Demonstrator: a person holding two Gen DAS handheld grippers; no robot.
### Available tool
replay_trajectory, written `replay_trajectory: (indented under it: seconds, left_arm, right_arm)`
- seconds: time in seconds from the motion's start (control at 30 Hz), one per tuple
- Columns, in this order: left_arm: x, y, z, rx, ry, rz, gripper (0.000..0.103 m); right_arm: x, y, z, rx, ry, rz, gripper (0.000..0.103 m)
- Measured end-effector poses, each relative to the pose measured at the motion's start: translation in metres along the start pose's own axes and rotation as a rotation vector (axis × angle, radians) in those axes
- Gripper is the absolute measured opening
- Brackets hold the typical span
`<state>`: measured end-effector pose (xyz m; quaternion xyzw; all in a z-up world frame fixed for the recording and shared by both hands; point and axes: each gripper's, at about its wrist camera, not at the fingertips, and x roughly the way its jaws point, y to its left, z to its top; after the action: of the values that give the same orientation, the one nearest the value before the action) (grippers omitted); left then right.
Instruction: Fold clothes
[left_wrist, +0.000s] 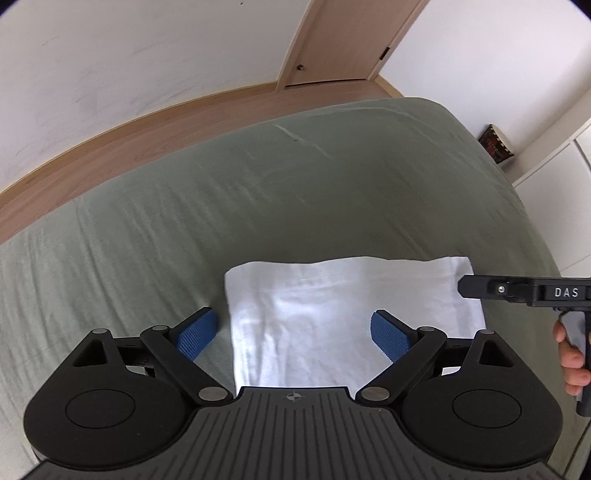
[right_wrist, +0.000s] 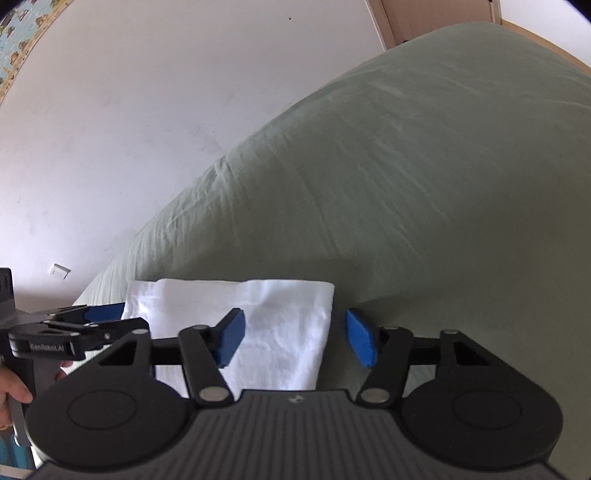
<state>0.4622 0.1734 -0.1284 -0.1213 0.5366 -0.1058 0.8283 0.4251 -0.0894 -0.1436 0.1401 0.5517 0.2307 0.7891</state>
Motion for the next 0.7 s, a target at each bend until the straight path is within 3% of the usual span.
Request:
replay_trajectory:
  seconds: [0.1, 0.2, 0.23, 0.27, 0.3, 0.33, 0.47, 0.7]
  left_arm:
    - [0.001, -0.003, 0.001, 0.005, -0.016, -0.008, 0.081]
    - [0.001, -0.002, 0.001, 0.010, -0.023, 0.014, 0.064]
    - [0.001, -0.001, 0.001, 0.009, -0.026, 0.022, 0.049]
    - [0.000, 0.000, 0.002, 0.009, -0.028, 0.030, 0.040]
    - [0.000, 0.000, 0.002, 0.008, -0.031, 0.037, 0.022]
    - [-0.002, 0.003, 0.002, 0.000, -0.028, 0.035, 0.015]
    - [-0.012, 0.000, 0.000, 0.019, -0.037, 0.024, 0.009]
    - [-0.051, -0.007, -0.005, 0.052, -0.092, -0.003, 0.008]
  right_arm:
    - [0.002, 0.003, -0.001, 0.004, 0.004, 0.003, 0.046]
    - [0.005, 0.005, -0.001, 0.001, 0.005, -0.004, 0.029]
    - [0.004, 0.005, -0.002, 0.005, 0.005, 0.001, 0.020]
    - [0.003, 0.004, -0.003, 0.011, 0.005, 0.010, 0.016]
    - [0.002, 0.004, -0.003, 0.015, 0.004, 0.015, 0.013]
    - [0.001, 0.006, -0.004, 0.014, -0.002, 0.014, 0.012]
    - [-0.010, 0.014, -0.005, -0.011, -0.019, 0.007, 0.010]
    - [-0.044, 0.034, -0.005, -0.088, -0.065, 0.027, 0.010]
